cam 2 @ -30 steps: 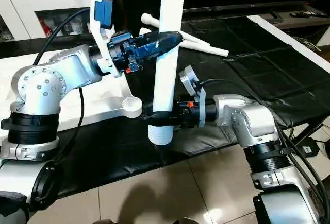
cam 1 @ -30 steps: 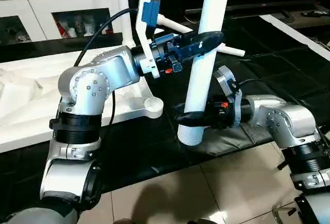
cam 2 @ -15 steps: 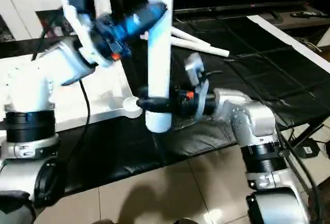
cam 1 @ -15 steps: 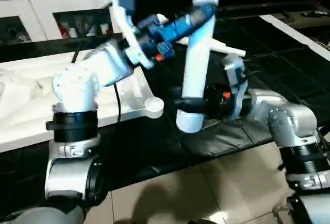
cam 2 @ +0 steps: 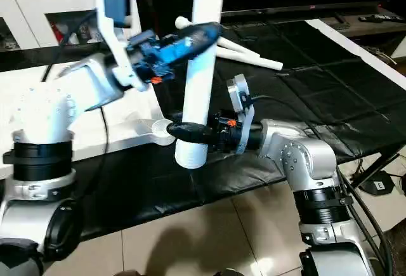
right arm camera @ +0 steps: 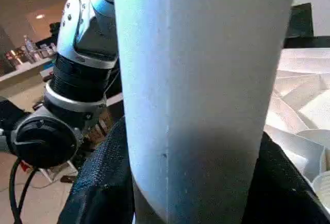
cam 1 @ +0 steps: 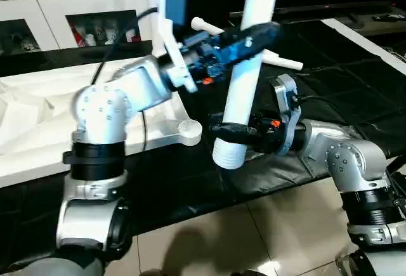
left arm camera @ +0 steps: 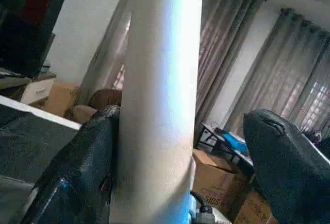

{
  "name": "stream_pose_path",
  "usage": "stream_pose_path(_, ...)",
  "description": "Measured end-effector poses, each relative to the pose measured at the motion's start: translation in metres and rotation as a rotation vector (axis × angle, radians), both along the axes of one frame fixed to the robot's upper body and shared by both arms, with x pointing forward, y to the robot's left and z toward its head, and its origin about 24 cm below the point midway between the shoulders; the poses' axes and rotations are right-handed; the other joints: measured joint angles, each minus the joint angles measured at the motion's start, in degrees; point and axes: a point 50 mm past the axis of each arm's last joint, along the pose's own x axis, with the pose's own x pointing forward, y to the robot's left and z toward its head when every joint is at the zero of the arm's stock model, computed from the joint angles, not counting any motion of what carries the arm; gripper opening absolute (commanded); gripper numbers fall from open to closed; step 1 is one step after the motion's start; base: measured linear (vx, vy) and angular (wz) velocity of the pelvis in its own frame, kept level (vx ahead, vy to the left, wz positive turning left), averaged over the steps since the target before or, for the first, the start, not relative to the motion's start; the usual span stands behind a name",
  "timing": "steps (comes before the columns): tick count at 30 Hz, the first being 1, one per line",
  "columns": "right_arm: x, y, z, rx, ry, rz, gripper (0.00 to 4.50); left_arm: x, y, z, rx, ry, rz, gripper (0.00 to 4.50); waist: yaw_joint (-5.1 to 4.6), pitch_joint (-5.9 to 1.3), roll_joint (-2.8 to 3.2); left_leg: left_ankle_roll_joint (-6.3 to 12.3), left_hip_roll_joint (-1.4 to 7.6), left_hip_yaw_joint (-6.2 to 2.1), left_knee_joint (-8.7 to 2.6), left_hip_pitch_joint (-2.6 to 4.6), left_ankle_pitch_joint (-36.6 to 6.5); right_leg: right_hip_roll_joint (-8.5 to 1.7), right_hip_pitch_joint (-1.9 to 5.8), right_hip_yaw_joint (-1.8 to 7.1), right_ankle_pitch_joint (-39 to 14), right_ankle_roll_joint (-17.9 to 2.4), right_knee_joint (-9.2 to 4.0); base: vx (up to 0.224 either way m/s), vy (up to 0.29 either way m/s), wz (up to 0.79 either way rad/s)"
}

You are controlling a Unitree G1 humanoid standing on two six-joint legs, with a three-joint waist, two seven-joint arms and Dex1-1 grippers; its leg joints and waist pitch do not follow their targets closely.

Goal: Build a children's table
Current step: Move to table

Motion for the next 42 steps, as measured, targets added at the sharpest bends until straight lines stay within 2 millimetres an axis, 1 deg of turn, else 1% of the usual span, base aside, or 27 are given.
stream_pose_path(2,0.001,0.0,-0.001,-0.02,-0.015,-0.01,1.95,-0.001,-0.004,-0.001,0.006,0.0,-0.01,4.01,-0.03,0.0,0.0,0.0,0.0,0.0,0.0,-0.01,0.0,0.0,0.0,0.0,0.0,0.0,-0.01,0.0,0.0,0.0)
stream_pose_path(5,0.002,0.0,-0.002,-0.037,-0.019,-0.023,1.95,0.0,-0.004,-0.002,0.037,-0.022,0.009,4.01,-0.02,0.0,0.0,0.0,0.0,0.0,0.0,-0.01,0.0,0.0,0.0,0.0,0.0,0.0,-0.02,0.0,0.0,0.0)
stream_pose_path(7,0.003,0.001,-0.004,-0.051,-0.016,-0.035,1.95,-0.002,-0.004,-0.005,0.124,-0.096,0.038,4.01,-0.13,0.0,0.0,0.0,0.01,0.0,-0.01,0.01,0.0,0.0,0.0,0.0,0.0,0.0,-0.01,0.0,0.0,0.0)
stream_pose_path(11,0.005,0.001,-0.008,-0.059,-0.002,-0.068,1.95,-0.001,-0.007,-0.018,0.252,-0.145,0.066,4.01,-0.19,0.0,0.01,-0.03,0.01,0.0,-0.01,0.0,-0.02,0.0,0.0,0.0,0.0,0.01,-0.02,0.0,0.0,0.0)
stream_pose_path(14,0.007,0.003,-0.007,-0.04,0.001,-0.087,1.95,0.003,-0.01,-0.024,0.308,-0.187,0.121,4.01,-0.15,0.0,0.03,-0.12,-0.01,-0.01,-0.01,-0.02,-0.07,0.0,0.01,0.0,0.0,0.01,-0.06,0.0,0.0,0.0)
stream_pose_path(17,0.008,0.002,-0.005,-0.021,0.007,-0.107,1.95,0.009,-0.009,-0.024,0.272,-0.167,0.158,4.01,-0.22,0.0,0.03,-0.13,-0.01,-0.01,-0.01,-0.04,-0.08,0.0,-0.02,0.0,0.0,0.01,-0.05,0.0,0.0,0.0)
stream_pose_path(19,0.008,0.001,-0.003,-0.005,0.003,-0.12,1.95,0.006,-0.008,-0.018,0.181,-0.138,0.128,4.01,-0.16,0.0,0.03,-0.12,0.0,0.0,-0.05,-0.03,-0.07,0.0,-0.01,0.0,0.0,0.01,-0.06,0.0,0.0,0.0)
stream_pose_path(21,0.009,0.0,-0.001,0.013,-0.002,-0.131,1.95,0.004,-0.007,-0.016,0.138,-0.106,0.092,4.01,-0.2,0.0,0.03,-0.12,0.0,0.0,-0.06,-0.01,-0.08,0.0,-0.02,0.0,0.0,0.01,-0.05,0.0,0.0,0.0)
stream_pose_path(24,0.009,0.0,0.001,0.035,-0.011,-0.142,1.95,0.001,-0.001,-0.021,0.09,-0.051,0.066,4.01,-0.47,-0.04,0.09,-0.15,0.0,0.01,-0.06,0.02,-0.09,0.01,0.0,0.0,0.0,0.01,-0.03,0.0,0.0,0.0)
stream_pose_path(28,0.011,-0.003,0.002,0.041,-0.016,-0.177,1.95,0.0,0.001,-0.027,0.04,0.004,0.055,4.01,-0.44,-0.04,0.09,-0.17,0.0,0.01,-0.05,0.02,-0.1,0.01,0.03,0.0,0.01,0.0,-0.05,0.0,0.0,0.0)
stream_pose_path(31,0.017,-0.007,0.001,0.03,0.003,-0.259,1.95,0.002,0.004,-0.03,0.035,0.033,0.094,4.01,-0.31,-0.04,0.09,-0.16,0.0,0.0,-0.05,0.0,-0.09,0.01,0.02,0.0,0.01,0.0,-0.07,0.0,0.0,0.0)
stream_pose_path(33,0.023,-0.016,-0.003,0.014,0.038,-0.35,1.95,0.003,0.006,-0.029,0.025,0.034,0.097,4.01,-0.22,-0.04,0.09,-0.17,0.0,0.01,-0.05,0.0,-0.09,0.01,0.02,0.0,0.0,0.0,-0.08,0.0,0.0,0.0)
stream_pose_path(34,0.026,-0.021,-0.007,0.004,0.062,-0.396,1.95,0.003,0.008,-0.028,0.018,0.034,0.104,4.01,-0.26,-0.04,0.09,-0.17,-0.01,0.01,-0.06,-0.01,-0.1,0.01,0.0,0.0,0.0,0.01,-0.09,0.0,0.0,0.0)
stream_pose_path(36,0.028,-0.025,-0.011,-0.008,0.081,-0.441,1.95,0.005,0.014,-0.027,0.018,0.034,0.132,4.01,-0.38,-0.04,0.09,-0.16,0.0,0.01,-0.1,-0.02,-0.09,0.02,-0.03,0.0,0.0,0.01,-0.09,0.0,0.0,0.0)
stream_pose_path(39,0.031,-0.03,-0.01,-0.021,0.079,-0.502,1.95,0.01,0.027,-0.025,0.02,0.029,0.198,4.01,-0.84,-0.04,0.09,-0.14,0.04,0.02,-0.15,-0.01,-0.07,0.08,-0.04,0.0,0.0,0.01,-0.12,0.0,0.0,0.0)
stream_pose_path(42,0.033,-0.034,-0.011,-0.056,0.035,-0.582,1.95,0.017,0.046,-0.026,0.086,0.0,0.34,4.01,-1.23,-0.04,0.09,-0.16,0.06,0.02,-0.17,0.0,-0.08,0.09,-0.04,0.0,-0.01,0.02,-0.12,0.0,0.0,0.0)
